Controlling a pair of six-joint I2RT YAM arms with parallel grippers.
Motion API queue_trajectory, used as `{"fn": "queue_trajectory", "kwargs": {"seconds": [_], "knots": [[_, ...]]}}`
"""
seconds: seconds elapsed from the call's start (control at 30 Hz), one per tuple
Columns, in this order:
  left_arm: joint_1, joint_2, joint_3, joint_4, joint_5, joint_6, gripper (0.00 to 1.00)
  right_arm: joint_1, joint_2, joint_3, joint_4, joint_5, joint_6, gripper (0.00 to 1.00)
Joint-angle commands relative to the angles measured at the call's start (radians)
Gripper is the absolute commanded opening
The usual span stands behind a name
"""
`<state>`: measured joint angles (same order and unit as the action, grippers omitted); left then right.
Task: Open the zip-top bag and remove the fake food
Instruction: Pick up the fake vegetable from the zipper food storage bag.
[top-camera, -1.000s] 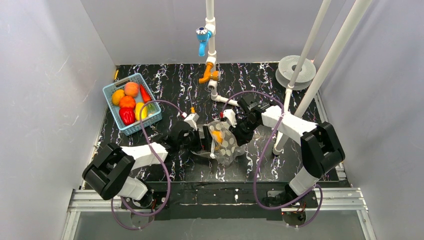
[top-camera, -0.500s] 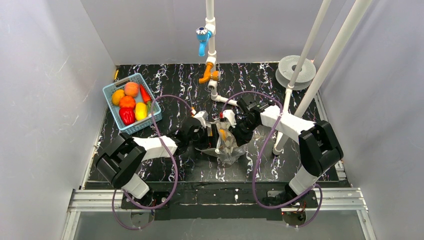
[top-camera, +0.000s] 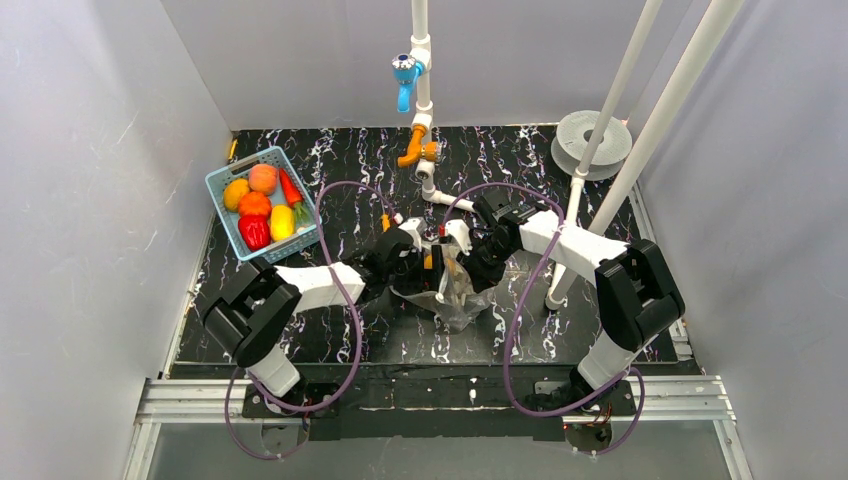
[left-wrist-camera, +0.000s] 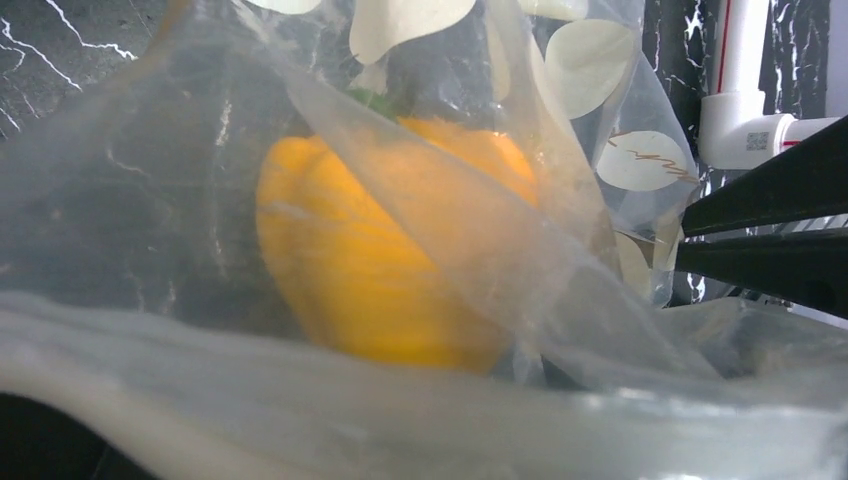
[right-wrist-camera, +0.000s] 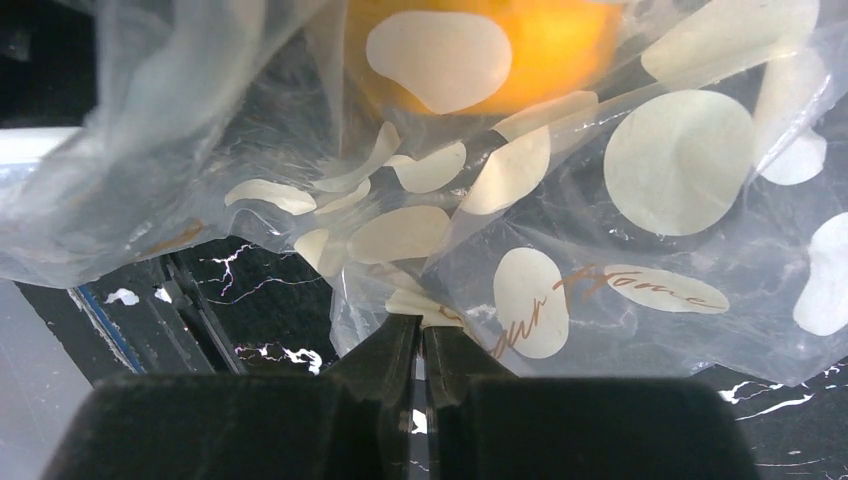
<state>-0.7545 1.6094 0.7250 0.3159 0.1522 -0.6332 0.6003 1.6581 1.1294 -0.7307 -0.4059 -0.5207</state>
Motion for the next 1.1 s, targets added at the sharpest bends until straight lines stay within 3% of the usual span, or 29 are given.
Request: {"fn": "queue_trajectory", "kwargs": {"seconds": [0.0,0.4,0.57,0.9,1.07], "knots": [[-0.006,0.037,0.058,-0.152,-0.074,0.045,0.79,-0.002,0.002,0.014,0.011,-0.005,0.002,0.11],[0.025,-0.115,0.012,-0.197,-0.071,0.112,0.81,-0.033,-0.001,0.007,0.038,0.093,0.029,0.01],[0.064,-0.145,-0.002,-0.2,-0.01,0.136,0.89,-0.047,-0.011,0.001,0.048,0.102,0.038,0.01],[0.072,-0.016,0.069,-0.148,0.153,0.137,0.87,-0.048,-0.006,0.007,0.031,0.057,0.032,0.01],[0.066,0.023,0.104,-0.157,0.12,0.133,0.84,-0.048,0.0,0.01,0.024,0.042,0.03,0.01]]}}
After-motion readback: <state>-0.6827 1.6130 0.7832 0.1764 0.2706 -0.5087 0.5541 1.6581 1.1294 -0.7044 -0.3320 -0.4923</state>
